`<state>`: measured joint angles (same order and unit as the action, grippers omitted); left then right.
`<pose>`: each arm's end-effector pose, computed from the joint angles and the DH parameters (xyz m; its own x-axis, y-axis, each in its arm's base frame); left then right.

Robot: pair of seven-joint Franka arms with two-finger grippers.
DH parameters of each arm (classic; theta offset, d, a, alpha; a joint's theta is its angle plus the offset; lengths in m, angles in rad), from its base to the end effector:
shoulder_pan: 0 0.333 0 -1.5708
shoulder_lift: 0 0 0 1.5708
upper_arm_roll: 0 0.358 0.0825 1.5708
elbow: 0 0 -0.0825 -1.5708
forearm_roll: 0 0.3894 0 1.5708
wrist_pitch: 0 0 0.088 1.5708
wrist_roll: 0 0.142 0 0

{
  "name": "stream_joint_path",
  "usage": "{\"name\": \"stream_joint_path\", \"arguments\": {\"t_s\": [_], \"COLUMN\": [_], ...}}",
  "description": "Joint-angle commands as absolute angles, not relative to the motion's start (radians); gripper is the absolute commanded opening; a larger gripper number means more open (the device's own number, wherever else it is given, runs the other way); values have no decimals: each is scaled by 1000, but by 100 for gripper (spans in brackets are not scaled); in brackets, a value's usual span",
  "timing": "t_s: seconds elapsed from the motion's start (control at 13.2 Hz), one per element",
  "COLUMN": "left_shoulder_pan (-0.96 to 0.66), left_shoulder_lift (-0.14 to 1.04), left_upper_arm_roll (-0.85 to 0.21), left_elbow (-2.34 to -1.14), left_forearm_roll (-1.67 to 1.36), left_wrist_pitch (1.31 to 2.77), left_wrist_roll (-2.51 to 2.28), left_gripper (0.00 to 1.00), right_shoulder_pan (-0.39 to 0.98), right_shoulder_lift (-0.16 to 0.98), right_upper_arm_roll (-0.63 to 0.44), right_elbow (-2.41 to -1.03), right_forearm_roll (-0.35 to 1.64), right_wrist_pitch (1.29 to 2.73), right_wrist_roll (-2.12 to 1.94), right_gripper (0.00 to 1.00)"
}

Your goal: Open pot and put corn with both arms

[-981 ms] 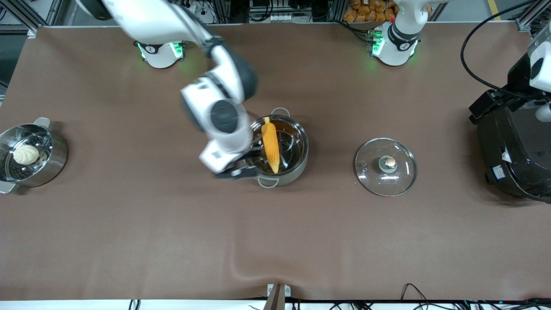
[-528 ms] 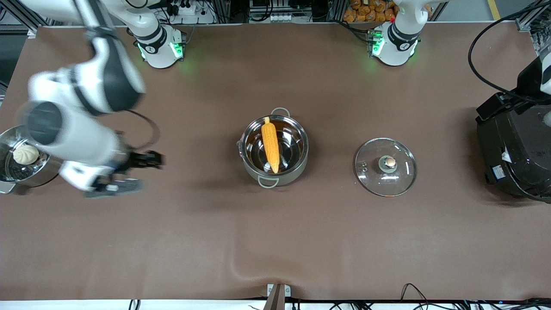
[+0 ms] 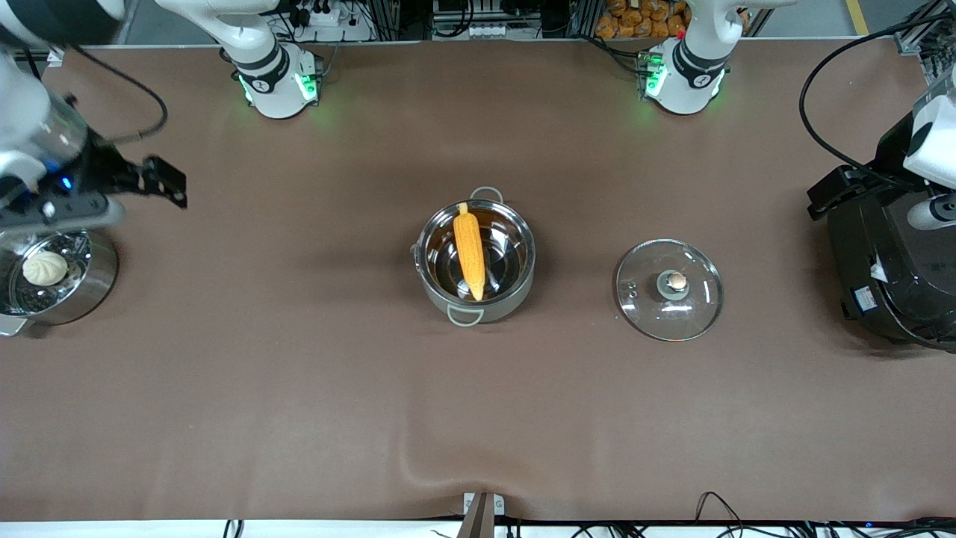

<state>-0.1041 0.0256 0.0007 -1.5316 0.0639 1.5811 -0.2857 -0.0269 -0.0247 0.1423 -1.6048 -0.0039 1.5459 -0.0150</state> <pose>0.5691 -0.0500 0.6370 0.9828 0.1801 0.0409 0.1822 -0.9817 -0.0546 0.5433 0.0634 0.6267 0.9910 0.1297 -0.0345 0.1300 -0.9915 0.0069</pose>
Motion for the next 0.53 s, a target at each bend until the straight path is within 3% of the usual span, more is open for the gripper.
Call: {"name": "stream_joint_path", "arguments": {"t_s": [0.0,0.45], "left_shoulder_pan": [-117,-120], "left_shoulder_lift": [8,-6], "left_upper_arm_roll": [17,15], "left_elbow": [-1552,-1565], "left_forearm_roll": [43,43], "left_wrist_pitch": [1562,1554], "left_wrist_roll": [-239,-201], "left_gripper": [100,100], "right_shoulder_pan": [-86,-144], "right_shoulder_lift": [-87,-80], "right_upper_arm_roll": [155,153], "right_elbow": [-1651,-1649], "right_forearm_roll": [34,31], "right_wrist_pitch": [1536,1594], "right_wrist_roll": [11,12], "right_gripper": [100,100]}}
